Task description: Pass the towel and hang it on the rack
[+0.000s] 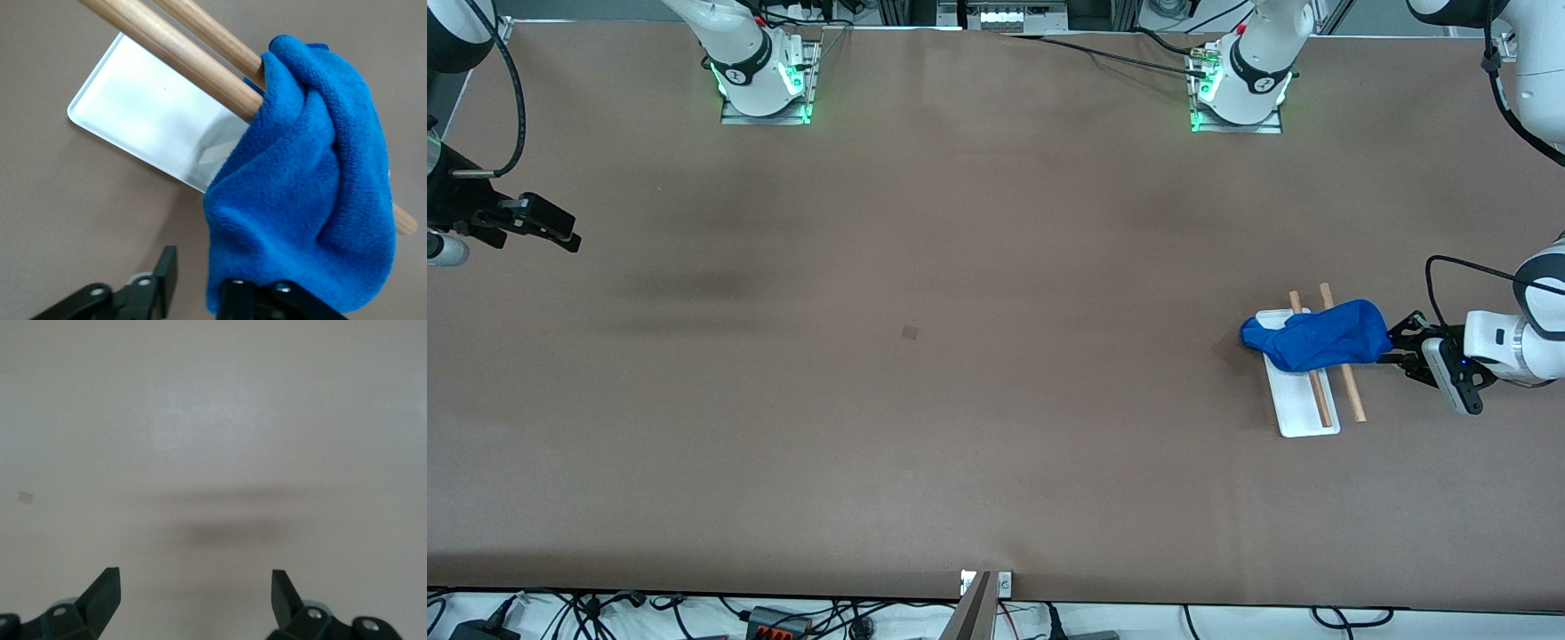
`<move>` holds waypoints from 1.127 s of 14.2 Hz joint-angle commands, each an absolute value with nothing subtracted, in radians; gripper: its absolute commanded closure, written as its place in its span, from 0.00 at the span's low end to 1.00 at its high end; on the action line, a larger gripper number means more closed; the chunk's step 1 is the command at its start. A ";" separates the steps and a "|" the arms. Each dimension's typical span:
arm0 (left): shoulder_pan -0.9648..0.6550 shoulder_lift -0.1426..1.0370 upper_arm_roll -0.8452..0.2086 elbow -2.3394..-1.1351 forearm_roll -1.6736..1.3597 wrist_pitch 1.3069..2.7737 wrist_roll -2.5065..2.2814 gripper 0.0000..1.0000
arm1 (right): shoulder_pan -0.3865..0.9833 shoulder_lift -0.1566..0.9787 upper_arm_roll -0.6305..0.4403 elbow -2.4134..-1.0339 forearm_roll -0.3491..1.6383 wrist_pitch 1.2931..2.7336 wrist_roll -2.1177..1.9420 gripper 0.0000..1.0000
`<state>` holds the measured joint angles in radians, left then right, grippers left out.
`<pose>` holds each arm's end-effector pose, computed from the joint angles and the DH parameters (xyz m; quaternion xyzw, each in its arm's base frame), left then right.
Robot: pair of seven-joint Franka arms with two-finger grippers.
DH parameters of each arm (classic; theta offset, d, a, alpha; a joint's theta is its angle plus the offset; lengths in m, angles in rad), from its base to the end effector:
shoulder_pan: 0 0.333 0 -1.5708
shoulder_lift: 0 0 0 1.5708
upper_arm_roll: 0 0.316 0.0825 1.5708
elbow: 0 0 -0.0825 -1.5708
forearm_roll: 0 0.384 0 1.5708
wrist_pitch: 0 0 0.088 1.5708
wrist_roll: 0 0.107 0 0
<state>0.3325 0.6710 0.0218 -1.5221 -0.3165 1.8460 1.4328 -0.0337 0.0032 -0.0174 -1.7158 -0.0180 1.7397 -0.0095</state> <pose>0.6374 0.2074 0.2448 0.8701 -0.4424 -0.0015 0.2173 0.5649 -0.0305 0.5685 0.9997 -0.0194 0.0101 0.0092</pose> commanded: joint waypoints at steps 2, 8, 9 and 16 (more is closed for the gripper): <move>0.376 0.677 0.002 -1.493 -0.347 1.821 1.459 0.00 | -0.038 -0.023 -0.014 -1.726 -0.026 1.740 -0.029 0.00; 0.408 0.675 0.002 -1.482 -0.347 1.796 1.509 0.00 | -0.038 -0.021 -0.017 -1.697 -0.025 1.704 -0.025 0.00; 0.408 0.675 0.003 -1.482 -0.347 1.796 1.516 0.00 | -0.038 -0.021 -0.017 -1.695 -0.025 1.704 -0.025 0.00; 0.419 0.670 0.012 -1.382 -0.336 1.658 1.506 0.00 | -0.035 -0.012 -0.014 -1.695 -0.023 1.706 -0.025 0.00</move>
